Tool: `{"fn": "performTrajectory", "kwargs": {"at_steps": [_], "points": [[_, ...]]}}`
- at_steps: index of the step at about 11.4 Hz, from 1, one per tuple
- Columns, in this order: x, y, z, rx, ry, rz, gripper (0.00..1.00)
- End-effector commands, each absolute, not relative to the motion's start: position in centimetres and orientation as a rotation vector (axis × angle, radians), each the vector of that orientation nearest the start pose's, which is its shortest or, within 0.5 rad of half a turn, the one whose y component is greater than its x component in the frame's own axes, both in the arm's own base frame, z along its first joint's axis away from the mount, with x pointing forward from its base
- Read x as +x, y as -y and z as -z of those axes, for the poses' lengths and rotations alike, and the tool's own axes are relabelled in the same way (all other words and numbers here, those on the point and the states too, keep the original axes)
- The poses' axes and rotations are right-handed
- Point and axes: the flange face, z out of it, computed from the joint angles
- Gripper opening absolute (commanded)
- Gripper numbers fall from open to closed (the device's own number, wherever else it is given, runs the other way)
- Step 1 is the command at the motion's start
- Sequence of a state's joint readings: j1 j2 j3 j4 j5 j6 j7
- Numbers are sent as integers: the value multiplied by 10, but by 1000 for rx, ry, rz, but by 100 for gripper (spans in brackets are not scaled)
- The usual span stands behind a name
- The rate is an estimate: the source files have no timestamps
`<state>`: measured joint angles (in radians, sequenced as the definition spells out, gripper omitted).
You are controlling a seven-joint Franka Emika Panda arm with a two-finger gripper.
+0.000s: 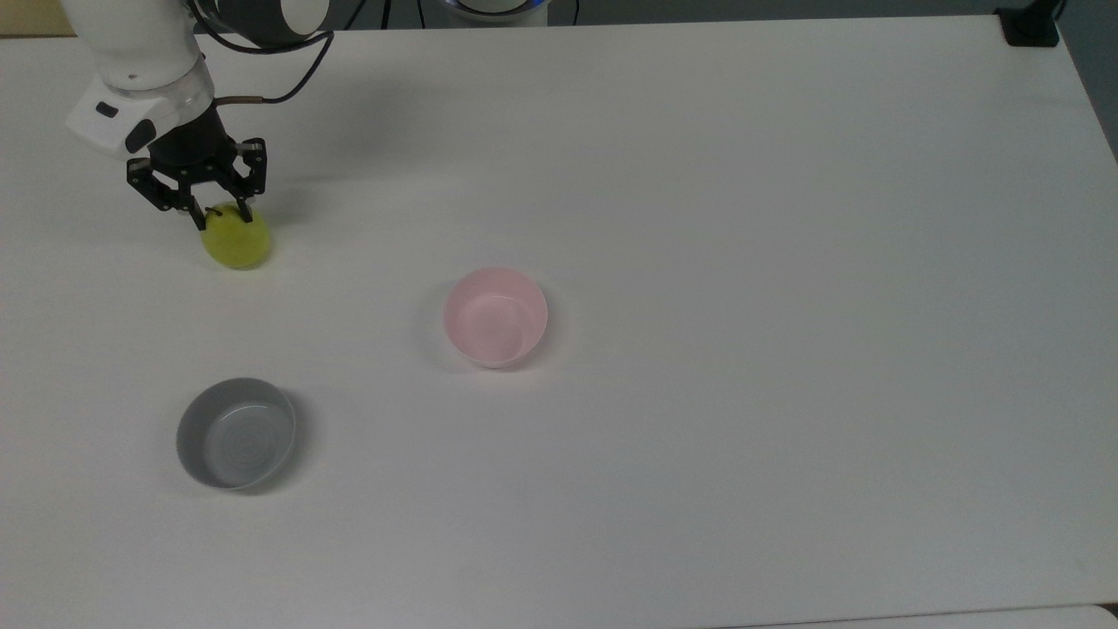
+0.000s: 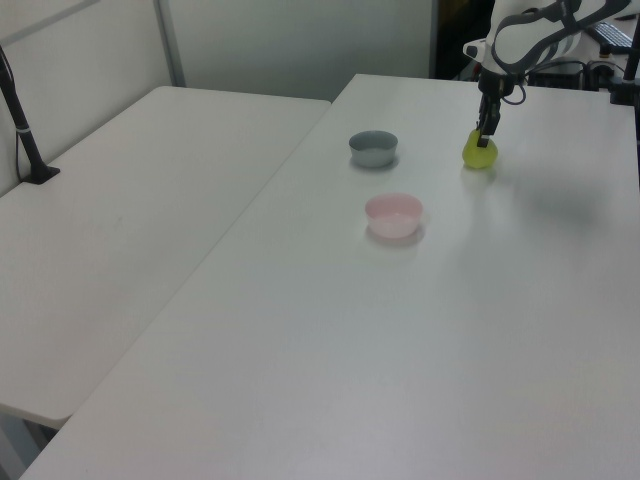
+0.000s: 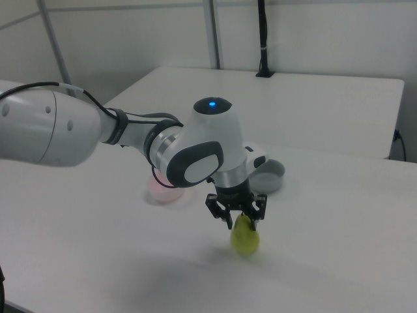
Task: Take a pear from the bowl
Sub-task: 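Lower the pear onto the table and open the gripper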
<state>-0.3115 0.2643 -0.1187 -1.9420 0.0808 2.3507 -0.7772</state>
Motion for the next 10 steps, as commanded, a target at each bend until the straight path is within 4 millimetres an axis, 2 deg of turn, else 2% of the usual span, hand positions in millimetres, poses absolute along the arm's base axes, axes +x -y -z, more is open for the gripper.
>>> {"fn": "performTrajectory", "kwargs": {"at_steps": [1, 3, 4, 7, 9, 10], "points": [[567, 254, -366, -3155, 480, 241, 97], [564, 255, -376, -3152, 473, 240, 100], [565, 255, -392, -3140, 476, 222, 100], [560, 242, -471, -3112, 424, 203, 100], [557, 216, -519, -3123, 271, 266, 100], [559, 196, -538, -3113, 209, 257, 100]]}}
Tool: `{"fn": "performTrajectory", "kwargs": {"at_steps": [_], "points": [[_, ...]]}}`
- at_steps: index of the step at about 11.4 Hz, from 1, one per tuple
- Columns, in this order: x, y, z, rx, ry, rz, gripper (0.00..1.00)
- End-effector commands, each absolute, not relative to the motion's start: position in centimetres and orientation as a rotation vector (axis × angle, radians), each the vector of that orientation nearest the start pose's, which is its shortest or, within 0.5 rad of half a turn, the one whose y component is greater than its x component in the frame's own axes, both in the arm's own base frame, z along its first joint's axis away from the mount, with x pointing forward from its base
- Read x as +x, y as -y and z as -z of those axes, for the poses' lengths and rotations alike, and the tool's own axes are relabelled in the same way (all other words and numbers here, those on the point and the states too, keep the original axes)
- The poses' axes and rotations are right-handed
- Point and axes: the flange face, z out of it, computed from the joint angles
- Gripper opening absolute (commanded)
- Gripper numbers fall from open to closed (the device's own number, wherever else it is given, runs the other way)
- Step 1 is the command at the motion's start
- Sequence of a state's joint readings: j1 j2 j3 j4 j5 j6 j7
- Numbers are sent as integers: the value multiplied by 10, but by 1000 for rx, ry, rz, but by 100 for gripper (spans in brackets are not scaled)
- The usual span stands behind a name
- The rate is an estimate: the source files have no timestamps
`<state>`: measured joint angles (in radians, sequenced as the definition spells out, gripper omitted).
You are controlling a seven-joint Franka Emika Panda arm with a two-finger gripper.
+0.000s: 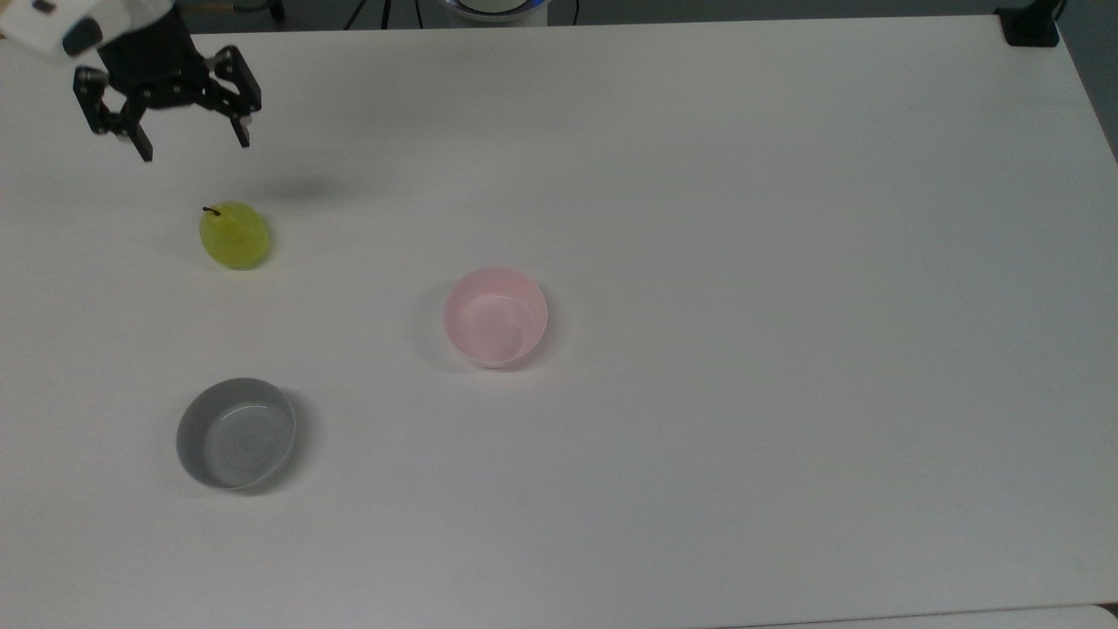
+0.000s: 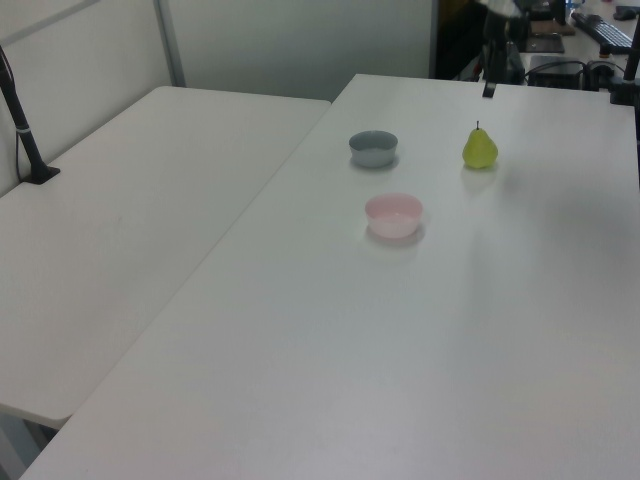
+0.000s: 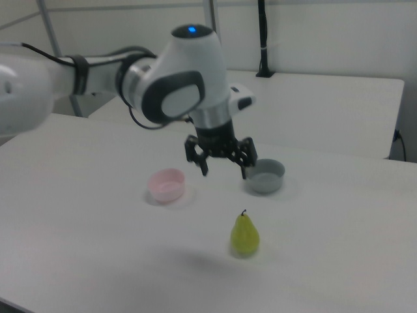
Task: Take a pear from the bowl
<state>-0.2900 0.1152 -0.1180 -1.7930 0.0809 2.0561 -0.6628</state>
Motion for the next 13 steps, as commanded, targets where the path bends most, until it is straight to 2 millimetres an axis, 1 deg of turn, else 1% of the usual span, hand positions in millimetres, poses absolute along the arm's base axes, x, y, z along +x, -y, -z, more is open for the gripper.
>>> {"fn": "performTrajectory", "kwargs": {"at_steps": [1, 2, 3, 5, 7, 9, 13], "points": [[559, 181, -556, -3102, 153, 232, 100], [560, 165, -569, -3093, 129, 193, 100], [559, 144, -584, -3093, 130, 173, 100], [553, 112, -601, -3092, 6, 158, 100], [550, 84, -606, -3106, -68, 115, 100], [552, 70, -606, -3143, -53, 108, 100], [557, 69, -600, -3158, -27, 106, 100]]}}
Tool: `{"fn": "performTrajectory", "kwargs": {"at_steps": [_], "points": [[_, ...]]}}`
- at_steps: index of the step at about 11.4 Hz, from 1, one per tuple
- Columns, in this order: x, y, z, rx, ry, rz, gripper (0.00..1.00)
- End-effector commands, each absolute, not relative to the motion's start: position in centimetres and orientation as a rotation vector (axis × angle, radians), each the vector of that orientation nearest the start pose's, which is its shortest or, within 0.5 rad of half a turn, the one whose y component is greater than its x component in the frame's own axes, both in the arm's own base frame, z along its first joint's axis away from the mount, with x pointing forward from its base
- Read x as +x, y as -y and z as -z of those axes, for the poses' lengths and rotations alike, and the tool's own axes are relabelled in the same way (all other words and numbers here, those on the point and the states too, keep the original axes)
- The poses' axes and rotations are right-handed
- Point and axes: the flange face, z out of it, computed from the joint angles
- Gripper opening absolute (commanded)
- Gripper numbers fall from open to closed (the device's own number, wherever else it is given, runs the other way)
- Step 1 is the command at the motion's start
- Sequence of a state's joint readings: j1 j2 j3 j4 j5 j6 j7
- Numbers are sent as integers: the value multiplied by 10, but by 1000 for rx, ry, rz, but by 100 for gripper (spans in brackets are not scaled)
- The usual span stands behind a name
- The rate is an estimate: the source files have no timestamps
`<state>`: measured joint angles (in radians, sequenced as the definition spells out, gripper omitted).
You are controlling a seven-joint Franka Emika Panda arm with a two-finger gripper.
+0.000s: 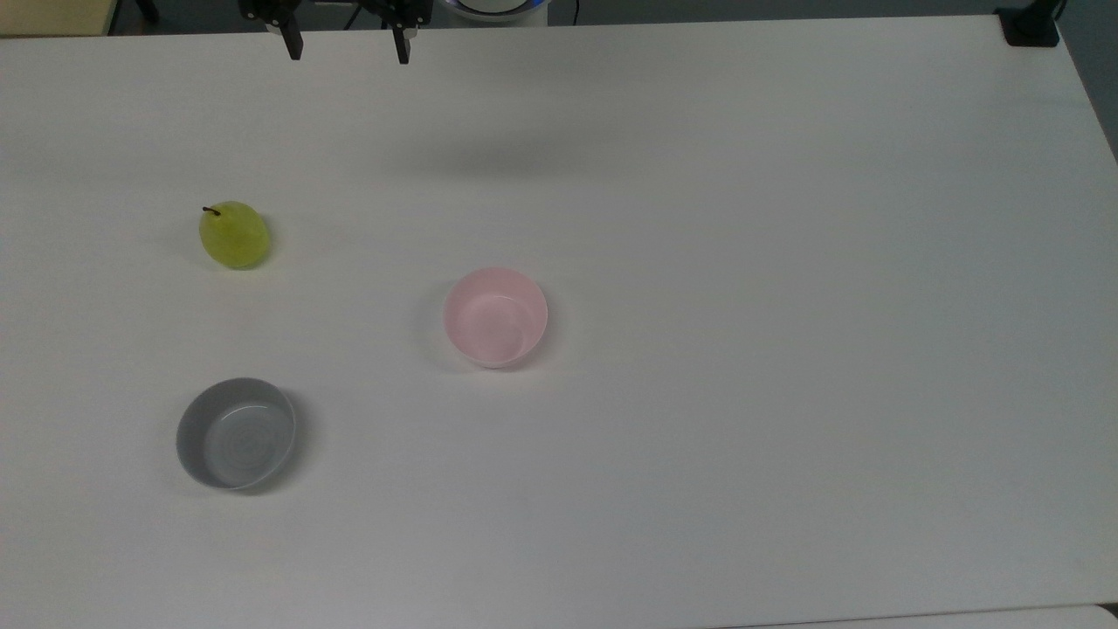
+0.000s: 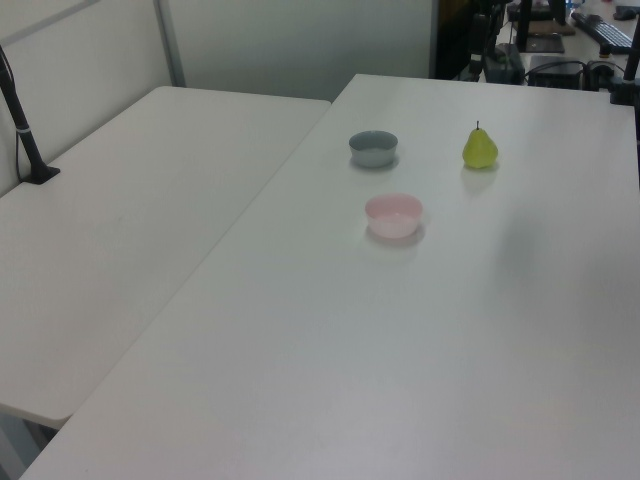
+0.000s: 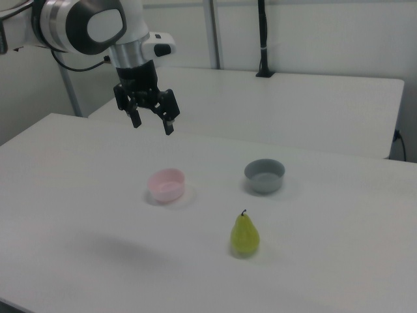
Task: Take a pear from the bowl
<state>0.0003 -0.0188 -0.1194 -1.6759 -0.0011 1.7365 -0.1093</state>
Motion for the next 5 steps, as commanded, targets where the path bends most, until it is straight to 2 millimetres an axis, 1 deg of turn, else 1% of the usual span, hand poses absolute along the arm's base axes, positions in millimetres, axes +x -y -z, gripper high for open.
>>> {"fn": "performTrajectory", "kwargs": {"at_steps": [1, 5], "points": [[558, 69, -599, -3162, -26, 108, 100], [558, 67, -600, -3161, -21, 108, 100]]}}
